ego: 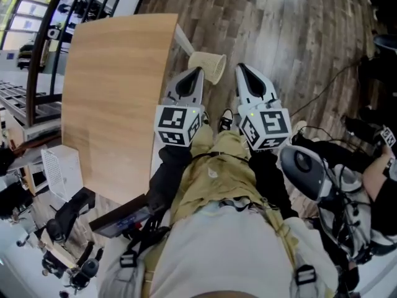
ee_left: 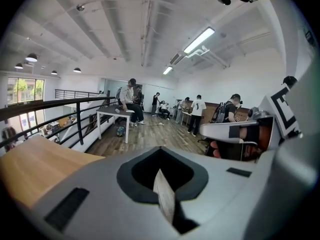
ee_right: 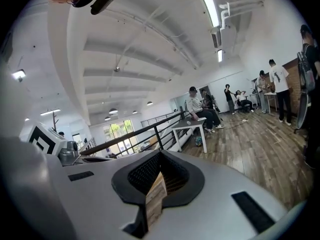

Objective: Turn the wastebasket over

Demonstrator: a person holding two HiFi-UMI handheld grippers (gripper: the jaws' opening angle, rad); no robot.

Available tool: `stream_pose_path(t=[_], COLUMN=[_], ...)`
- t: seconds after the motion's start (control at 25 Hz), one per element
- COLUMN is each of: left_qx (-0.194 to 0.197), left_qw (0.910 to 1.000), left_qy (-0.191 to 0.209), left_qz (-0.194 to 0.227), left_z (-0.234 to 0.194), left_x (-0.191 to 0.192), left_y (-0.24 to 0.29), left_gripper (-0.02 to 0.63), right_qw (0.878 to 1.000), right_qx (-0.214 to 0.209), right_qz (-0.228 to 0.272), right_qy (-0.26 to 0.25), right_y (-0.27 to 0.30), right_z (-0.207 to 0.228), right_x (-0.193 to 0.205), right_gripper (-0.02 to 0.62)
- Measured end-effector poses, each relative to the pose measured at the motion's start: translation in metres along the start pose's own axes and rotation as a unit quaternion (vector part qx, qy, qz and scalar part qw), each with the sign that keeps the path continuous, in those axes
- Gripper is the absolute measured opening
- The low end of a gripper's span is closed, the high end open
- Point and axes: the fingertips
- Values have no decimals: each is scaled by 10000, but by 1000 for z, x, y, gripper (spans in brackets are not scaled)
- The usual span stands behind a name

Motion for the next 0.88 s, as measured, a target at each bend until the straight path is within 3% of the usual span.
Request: stream_pose_path(t=[0.36, 0.64, 0.88], left_qx=[129, 304, 429], left_qw=[9933, 9803, 9631], left_qy=[-366, -408, -120], left_qz=[-1088, -1910, -2653], left_z=[-40, -51, -66], left_x=[99, 194, 309], left_y=[65, 110, 134], left_gripper=[-3, -3, -3], right_qw=[9939, 9782, 9635], right_qx=[463, 310, 230], right_qz=[-993, -2049, -2608], right_qy=[-97, 134, 555], right_y=[22, 63, 83], right_z=[37, 73, 99], right_x=[63, 188, 298], right_gripper=[18, 18, 19])
Point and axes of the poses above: the fingertips, and each gripper's own axes: y forward along the fingers, z to its right, x out of its underside, and after that the axes turned 7 degrees about -x, right-handed
